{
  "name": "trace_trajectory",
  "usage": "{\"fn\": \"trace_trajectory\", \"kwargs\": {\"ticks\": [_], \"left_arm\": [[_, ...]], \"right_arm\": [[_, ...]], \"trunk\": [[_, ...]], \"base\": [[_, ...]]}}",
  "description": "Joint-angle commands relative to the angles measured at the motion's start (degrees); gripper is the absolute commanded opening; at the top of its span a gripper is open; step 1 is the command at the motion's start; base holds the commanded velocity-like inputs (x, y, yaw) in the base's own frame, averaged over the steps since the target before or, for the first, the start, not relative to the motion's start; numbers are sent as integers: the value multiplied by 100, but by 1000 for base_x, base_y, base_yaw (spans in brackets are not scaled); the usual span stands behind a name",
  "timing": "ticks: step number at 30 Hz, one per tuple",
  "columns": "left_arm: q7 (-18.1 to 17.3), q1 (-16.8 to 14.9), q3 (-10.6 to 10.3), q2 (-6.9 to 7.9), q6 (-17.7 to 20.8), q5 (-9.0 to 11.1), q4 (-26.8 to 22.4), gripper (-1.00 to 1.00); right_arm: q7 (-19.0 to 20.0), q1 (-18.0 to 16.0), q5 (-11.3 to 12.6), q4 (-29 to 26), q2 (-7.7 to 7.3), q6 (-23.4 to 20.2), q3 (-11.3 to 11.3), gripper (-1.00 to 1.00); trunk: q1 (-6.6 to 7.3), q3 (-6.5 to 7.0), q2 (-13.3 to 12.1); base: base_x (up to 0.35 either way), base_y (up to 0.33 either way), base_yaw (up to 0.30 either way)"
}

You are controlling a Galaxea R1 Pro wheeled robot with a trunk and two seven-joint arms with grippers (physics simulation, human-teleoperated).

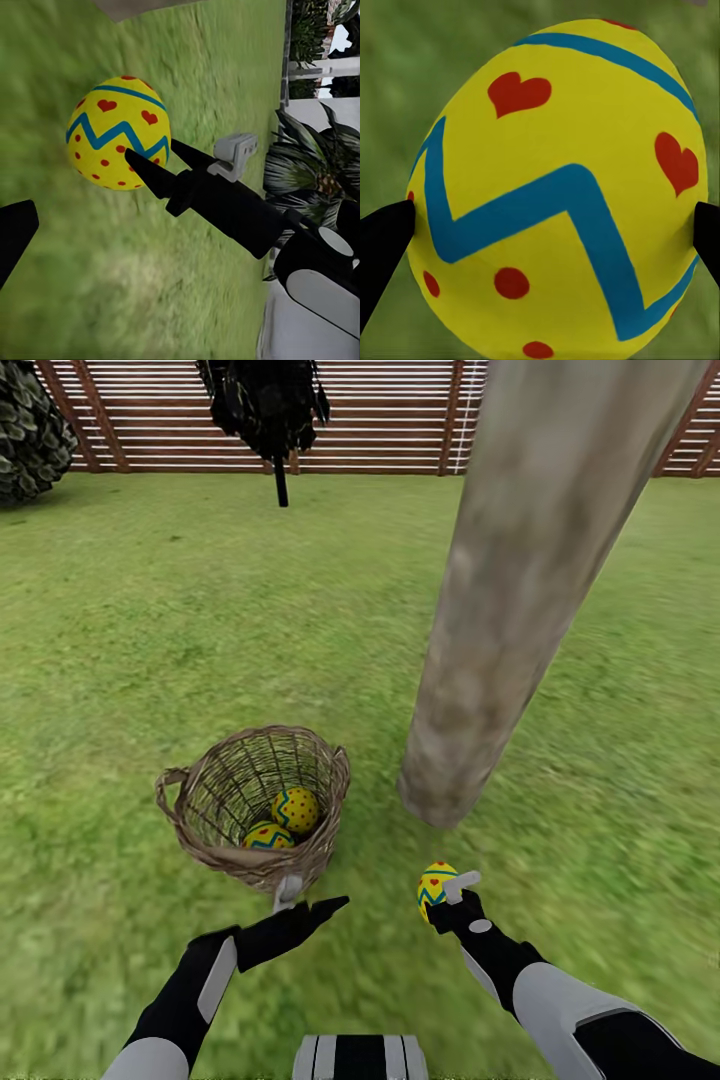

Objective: Take the three Easter eggs out of the wicker basket on the lawn in the garden, then place them on the lawn next to a single tree (choose any tree) so that all three eggs are next to the same tree and none are left in the basket.

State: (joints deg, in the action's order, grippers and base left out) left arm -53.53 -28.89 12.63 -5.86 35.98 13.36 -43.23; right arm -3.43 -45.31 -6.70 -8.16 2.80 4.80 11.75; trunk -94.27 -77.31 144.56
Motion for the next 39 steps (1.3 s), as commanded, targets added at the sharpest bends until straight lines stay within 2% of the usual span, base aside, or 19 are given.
{"fn": "trace_trajectory", "kwargs": {"ticks": [1,16,29,30,39], "left_arm": [[-15,-3,18,-3,41,8,-1,100],[-15,-3,20,-6,41,8,-2,100],[-17,-3,21,-4,44,8,-2,100],[-17,-3,21,-3,43,8,-2,100],[-17,-3,21,-3,42,8,7,100]], "right_arm": [[-35,-4,-60,7,1,8,11,-100],[-40,-4,-60,7,1,12,11,-100],[-35,-4,-52,7,1,-31,19,-100],[-35,-4,-56,7,1,-31,14,100],[-35,-4,-51,7,1,-44,19,100]], "trunk": [[-1,-26,3],[-40,-359,23],[-40,-359,23],[-40,-359,23],[-40,-359,23]], "base": [[0,0,0],[0,0,0],[0,0,0],[0,0,0],[0,0,0]]}}
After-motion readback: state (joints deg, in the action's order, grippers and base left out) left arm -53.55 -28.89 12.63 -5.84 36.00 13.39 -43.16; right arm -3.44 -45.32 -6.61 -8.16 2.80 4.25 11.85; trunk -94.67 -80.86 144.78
